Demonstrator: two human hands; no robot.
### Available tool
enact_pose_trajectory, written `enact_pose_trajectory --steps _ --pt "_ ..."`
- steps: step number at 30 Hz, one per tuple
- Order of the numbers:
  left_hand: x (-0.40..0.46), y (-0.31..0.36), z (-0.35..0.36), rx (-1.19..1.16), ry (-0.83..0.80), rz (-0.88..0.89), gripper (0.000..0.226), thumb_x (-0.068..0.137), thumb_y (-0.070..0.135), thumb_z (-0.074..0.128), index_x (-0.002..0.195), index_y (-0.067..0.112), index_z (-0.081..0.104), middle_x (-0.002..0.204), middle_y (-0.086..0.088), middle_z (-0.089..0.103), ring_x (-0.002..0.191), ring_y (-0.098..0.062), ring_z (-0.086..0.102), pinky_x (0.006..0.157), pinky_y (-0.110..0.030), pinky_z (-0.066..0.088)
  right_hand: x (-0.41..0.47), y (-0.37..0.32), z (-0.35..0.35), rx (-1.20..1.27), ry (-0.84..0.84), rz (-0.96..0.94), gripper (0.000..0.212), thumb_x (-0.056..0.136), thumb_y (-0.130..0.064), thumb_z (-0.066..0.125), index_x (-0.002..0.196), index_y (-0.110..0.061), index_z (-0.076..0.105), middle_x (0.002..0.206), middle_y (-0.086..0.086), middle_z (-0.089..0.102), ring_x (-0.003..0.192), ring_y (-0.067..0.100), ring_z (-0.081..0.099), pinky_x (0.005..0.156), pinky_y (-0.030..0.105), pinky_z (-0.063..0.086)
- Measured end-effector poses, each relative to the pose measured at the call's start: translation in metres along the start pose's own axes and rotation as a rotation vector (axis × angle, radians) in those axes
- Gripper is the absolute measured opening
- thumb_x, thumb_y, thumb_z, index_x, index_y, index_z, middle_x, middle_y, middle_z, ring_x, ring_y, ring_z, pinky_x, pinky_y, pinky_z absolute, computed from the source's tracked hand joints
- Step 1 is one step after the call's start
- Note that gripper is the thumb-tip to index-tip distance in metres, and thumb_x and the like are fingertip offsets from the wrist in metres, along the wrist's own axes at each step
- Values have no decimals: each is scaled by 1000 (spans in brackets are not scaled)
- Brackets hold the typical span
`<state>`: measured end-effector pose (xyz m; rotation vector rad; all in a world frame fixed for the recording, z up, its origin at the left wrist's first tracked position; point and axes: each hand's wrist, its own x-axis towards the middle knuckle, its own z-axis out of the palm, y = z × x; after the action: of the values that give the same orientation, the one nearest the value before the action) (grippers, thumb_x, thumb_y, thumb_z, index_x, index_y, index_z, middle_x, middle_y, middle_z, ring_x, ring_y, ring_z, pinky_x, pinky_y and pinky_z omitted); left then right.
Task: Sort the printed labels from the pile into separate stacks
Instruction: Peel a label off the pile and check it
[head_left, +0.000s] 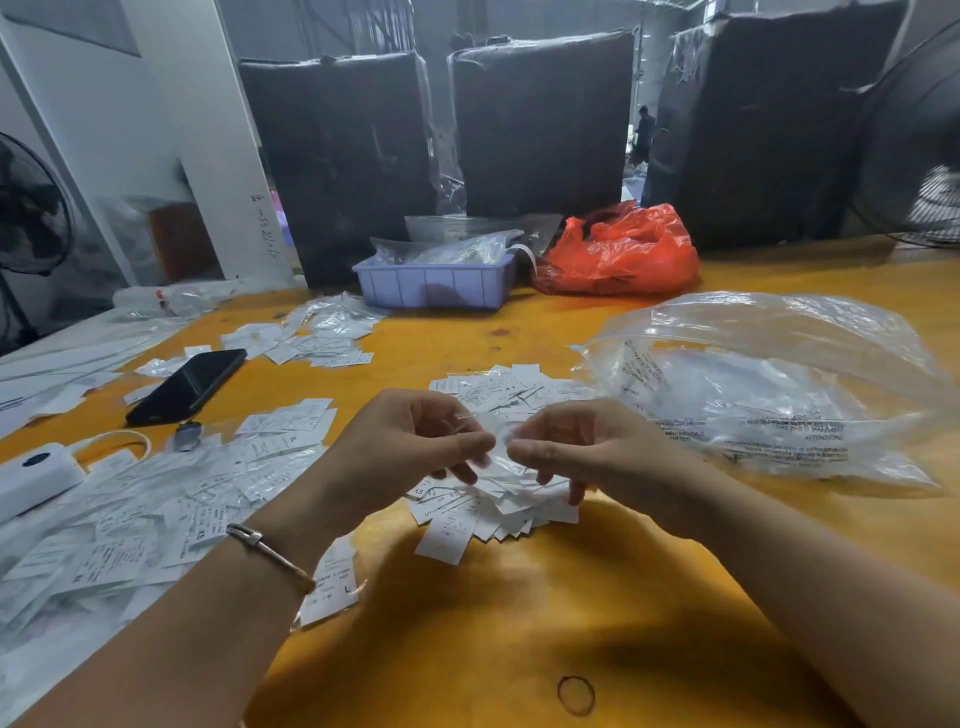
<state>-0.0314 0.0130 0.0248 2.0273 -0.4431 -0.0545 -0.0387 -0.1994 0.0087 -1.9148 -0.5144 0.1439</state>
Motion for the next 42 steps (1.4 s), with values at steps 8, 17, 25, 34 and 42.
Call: enact_pose_trajectory --steps 8,17,25,34,42 --pt "-1 3 0 -94 10 37 21 70 23 79 86 10 75 75 -6 73 66 -12 67 59 -17 51 0 3 -3 54 22 -22 16 79 -21 74 82 -5 75 80 12 72 70 12 61 59 21 47" --pt "-3 4 -1 -173 61 100 25 69 38 73 85 19 78 86 -4 76 81 -13 69 65 -19 52 1 2 -13 71 60 -74 30 76 -34 69 87 -7 75 79 6 74 63 8 59 54 17 45" --pt "-4 5 -5 -112 62 79 21 75 19 76 88 4 69 83 -9 76 75 -22 73 64 -25 54 1 18 -46 -673 94 -48 30 71 -21 81 99 -25 72 95 -10 62 87 8 54 66 19 44" --pt "-1 -1 -2 -39 -9 36 8 89 4 66 91 7 73 77 -8 75 68 -17 70 60 -18 53 4 23 -40 -704 80 -118 15 75 -30 81 85 -22 76 90 -6 66 84 11 56 76 37 49" --pt "0 0 0 -13 -9 47 7 86 12 71 88 5 70 80 -6 76 72 -20 73 62 -21 54 5 19 -43 -656 203 -220 5 72 -13 82 74 -13 77 77 -6 67 72 15 58 66 38 52"
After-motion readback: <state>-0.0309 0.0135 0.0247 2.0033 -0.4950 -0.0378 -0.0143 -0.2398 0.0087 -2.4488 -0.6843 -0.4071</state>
